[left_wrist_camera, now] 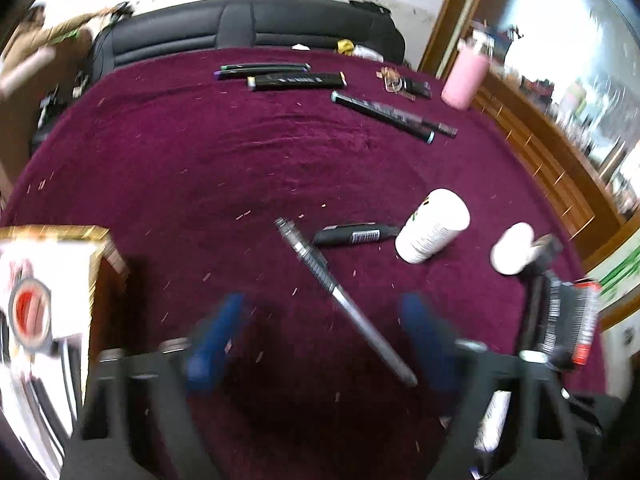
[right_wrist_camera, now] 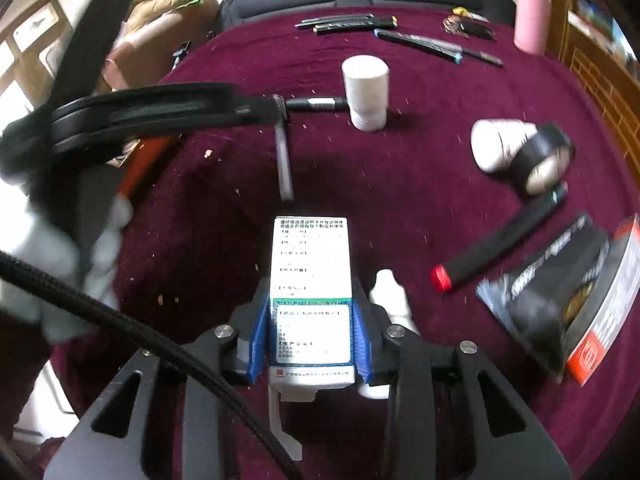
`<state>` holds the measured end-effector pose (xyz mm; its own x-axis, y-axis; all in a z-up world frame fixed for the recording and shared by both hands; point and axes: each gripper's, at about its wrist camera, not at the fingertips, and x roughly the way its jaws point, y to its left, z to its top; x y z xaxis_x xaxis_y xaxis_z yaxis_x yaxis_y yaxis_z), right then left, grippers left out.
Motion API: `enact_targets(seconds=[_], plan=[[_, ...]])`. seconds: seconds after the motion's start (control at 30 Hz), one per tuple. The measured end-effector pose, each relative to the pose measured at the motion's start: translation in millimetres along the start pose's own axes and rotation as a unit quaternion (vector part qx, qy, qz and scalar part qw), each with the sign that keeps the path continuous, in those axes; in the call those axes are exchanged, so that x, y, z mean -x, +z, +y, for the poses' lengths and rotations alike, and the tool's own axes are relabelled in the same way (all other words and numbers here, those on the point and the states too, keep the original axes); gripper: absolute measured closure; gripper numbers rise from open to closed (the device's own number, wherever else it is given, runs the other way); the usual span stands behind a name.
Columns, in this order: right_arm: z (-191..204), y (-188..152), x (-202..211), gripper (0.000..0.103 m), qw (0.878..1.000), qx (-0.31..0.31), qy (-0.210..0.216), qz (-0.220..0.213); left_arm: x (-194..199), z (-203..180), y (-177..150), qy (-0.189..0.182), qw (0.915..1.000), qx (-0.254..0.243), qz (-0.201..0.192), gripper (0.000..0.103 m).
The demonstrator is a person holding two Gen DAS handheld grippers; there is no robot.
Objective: Organize objects
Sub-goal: 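Grasp the clear ballpoint pen with the left tool while the right tool grasps the white medicine box, then carry the pen and medicine box into the gold-rimmed tray and open both tools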
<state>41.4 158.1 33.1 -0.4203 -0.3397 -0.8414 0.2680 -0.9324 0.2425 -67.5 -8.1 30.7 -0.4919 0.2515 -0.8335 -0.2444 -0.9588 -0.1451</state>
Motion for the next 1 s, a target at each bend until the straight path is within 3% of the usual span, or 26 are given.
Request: enact_targets(seconds=[0.07, 0.17, 0.4, 0.6, 0.73, 1.0], plan=[[-5.1, -2.4, -0.4, 0.070, 1.000, -0.011, 0.010, -0.001, -23.0, -12.0, 7.2, 0.025, 0.9990, -0.025, 0.028, 0.078], [-10.0, -2.6, 2.0, 0.070, 1.000, -0.018, 0.020, -0.002, -33.2, -27.6, 12.4, 0.077, 0.9932, -0.084, 0.024, 0.080], [-14.4, -0.8, 4.6, 0.070, 1.000, -0.018, 0.023, -0.001, -23.3, -28.1, 0.6, 0.073, 0.9842, -0.159, 0.028, 0.096], [-16.9, 0.0, 4.8, 0.070, 0.999, -0.025, 0.026, -0.004, 11.5, -9.6, -14.8, 0.033, 0.9916, -0.125, 0.002, 0.096], [-21.3, 3.1, 5.9, 0.070, 0.998, -0.050, 0.027, -0.007, 51.6, 1.1, -28.8, -0.014, 0.9953, -0.090, -0.031, 0.096], [-30.0, 3.7, 14.4, 0.070, 0.993, -0.102, 0.063, -0.018, 120.0, 36.6, -58.0, -0.080, 0.9917, -0.020, -0.098, 0.096]])
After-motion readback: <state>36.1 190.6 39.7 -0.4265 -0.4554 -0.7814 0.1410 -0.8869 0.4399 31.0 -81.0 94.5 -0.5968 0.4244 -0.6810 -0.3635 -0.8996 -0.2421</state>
